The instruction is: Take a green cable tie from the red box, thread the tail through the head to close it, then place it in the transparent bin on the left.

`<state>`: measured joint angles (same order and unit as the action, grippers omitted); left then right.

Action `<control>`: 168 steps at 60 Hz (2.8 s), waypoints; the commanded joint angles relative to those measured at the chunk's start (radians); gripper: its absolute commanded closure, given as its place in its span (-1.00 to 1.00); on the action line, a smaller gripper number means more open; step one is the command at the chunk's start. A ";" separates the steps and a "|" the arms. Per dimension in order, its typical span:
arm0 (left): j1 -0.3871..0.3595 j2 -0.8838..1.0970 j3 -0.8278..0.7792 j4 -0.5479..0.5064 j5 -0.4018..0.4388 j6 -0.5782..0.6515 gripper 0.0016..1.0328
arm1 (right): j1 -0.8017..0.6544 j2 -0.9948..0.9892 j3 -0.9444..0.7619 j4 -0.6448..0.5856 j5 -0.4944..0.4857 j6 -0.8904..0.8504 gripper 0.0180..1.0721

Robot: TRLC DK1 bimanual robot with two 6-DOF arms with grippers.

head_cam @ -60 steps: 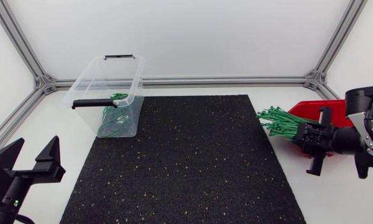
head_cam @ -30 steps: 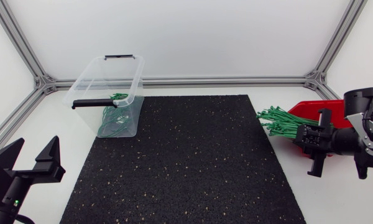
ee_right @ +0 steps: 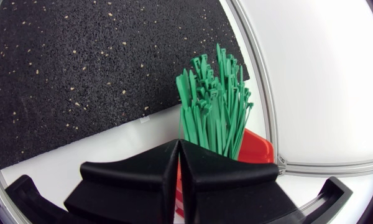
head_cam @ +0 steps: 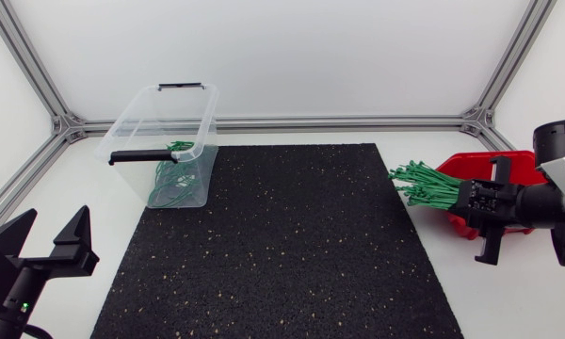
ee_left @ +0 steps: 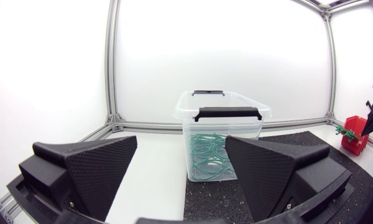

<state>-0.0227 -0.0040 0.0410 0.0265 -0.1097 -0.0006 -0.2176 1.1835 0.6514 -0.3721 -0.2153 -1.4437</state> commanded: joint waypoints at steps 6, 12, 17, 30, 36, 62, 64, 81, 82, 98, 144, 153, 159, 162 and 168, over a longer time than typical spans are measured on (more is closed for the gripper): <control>0.001 -0.008 -0.041 -0.014 0.004 -0.010 -0.92 | -0.003 -0.051 0.120 -0.071 -0.050 0.037 0.89; 0.001 -0.008 -0.041 -0.014 0.004 -0.010 -0.92 | -0.014 -0.071 0.194 -0.116 -0.090 0.080 0.89; 0.001 -0.008 -0.041 -0.014 0.004 -0.010 -0.92 | -0.026 -0.094 0.246 -0.143 -0.131 0.118 0.89; 0.001 -0.008 -0.041 -0.014 0.002 -0.010 -0.92 | -0.032 -0.131 0.413 -0.268 -0.217 0.230 0.89; 0.001 -0.008 -0.041 -0.014 0.002 -0.010 -0.92 | -0.020 -0.154 0.487 -0.332 -0.256 0.287 0.89; 0.003 -0.008 -0.041 -0.013 0.002 -0.010 -0.92 | 0.007 -0.179 0.705 -0.344 -0.335 0.568 0.89; 0.001 -0.008 -0.041 -0.013 0.002 -0.010 -0.92 | 0.004 -0.171 0.720 -0.343 -0.348 0.603 0.89; 0.004 -0.008 -0.041 -0.013 0.002 -0.010 -0.92 | -0.002 -0.162 0.723 -0.292 -0.375 0.867 0.89; 0.004 -0.008 -0.041 -0.013 0.002 -0.010 -0.92 | 0.001 -0.160 0.720 -0.291 -0.374 0.884 0.89; 0.003 -0.008 -0.041 -0.013 0.002 -0.010 -0.92 | 0.119 -0.082 0.699 -0.303 -0.363 1.318 0.89; 0.001 -0.008 -0.041 -0.014 0.002 -0.010 -0.92 | 0.693 0.131 0.599 -0.036 -0.164 1.836 0.89; 0.001 -0.008 -0.041 -0.014 0.002 -0.010 -0.92 | 0.782 0.219 0.602 0.030 -0.137 1.912 0.89; 0.001 -0.008 -0.041 -0.014 0.002 -0.010 -0.92 | 0.834 0.266 0.599 0.090 -0.095 1.964 0.89; 0.001 -0.008 -0.041 -0.014 0.002 -0.010 -0.92 | 0.850 0.286 0.591 0.130 -0.091 1.994 0.89; 0.001 -0.008 -0.041 -0.014 0.004 -0.010 -0.92 | 0.873 0.326 0.582 0.179 -0.082 2.043 0.89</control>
<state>-0.0227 -0.0040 0.0410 0.0265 -0.1097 -0.0006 0.6365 1.4761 1.2655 -0.2302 -0.3084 0.5304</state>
